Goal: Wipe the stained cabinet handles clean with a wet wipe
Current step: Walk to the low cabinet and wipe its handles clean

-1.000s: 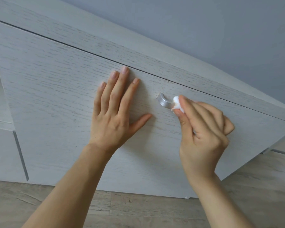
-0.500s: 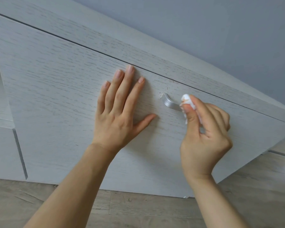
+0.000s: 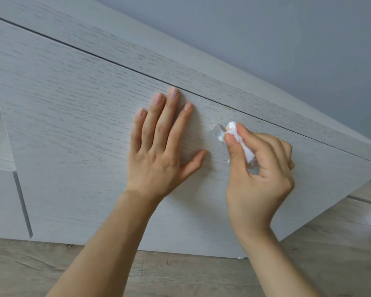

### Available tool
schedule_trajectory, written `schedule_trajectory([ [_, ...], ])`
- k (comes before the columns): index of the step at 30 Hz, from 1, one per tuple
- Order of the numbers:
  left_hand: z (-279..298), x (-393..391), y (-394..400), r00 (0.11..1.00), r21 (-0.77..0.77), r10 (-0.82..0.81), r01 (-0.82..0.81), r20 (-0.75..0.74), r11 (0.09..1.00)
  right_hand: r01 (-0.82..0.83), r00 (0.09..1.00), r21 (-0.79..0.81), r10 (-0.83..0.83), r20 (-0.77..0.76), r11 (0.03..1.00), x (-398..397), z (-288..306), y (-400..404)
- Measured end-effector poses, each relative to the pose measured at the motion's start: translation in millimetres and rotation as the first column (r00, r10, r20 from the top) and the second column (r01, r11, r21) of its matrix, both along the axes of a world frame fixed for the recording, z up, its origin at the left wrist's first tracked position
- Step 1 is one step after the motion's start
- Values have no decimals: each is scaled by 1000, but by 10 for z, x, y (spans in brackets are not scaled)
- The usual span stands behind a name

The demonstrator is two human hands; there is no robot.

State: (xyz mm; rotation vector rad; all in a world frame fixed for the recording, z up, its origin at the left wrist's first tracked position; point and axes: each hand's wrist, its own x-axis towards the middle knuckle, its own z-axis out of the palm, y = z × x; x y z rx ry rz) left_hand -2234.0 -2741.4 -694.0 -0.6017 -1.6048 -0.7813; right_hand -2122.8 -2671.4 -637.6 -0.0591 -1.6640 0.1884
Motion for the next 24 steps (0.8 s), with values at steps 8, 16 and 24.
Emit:
schedule_trajectory([
  [8,-10,-10,18,1000,13,-4,4,-5,1000,160,987,-163,-163,-3,974,-238,49,-267],
  [16,-7,-6,9,1000,-1,8,-8,9,1000,10,999,13,-9,-50,1000,-32,-48,-45],
  [24,-2,18,-53,1000,-39,-19,20,17,999,59,997,-184,-67,-38,981,300,-29,289],
])
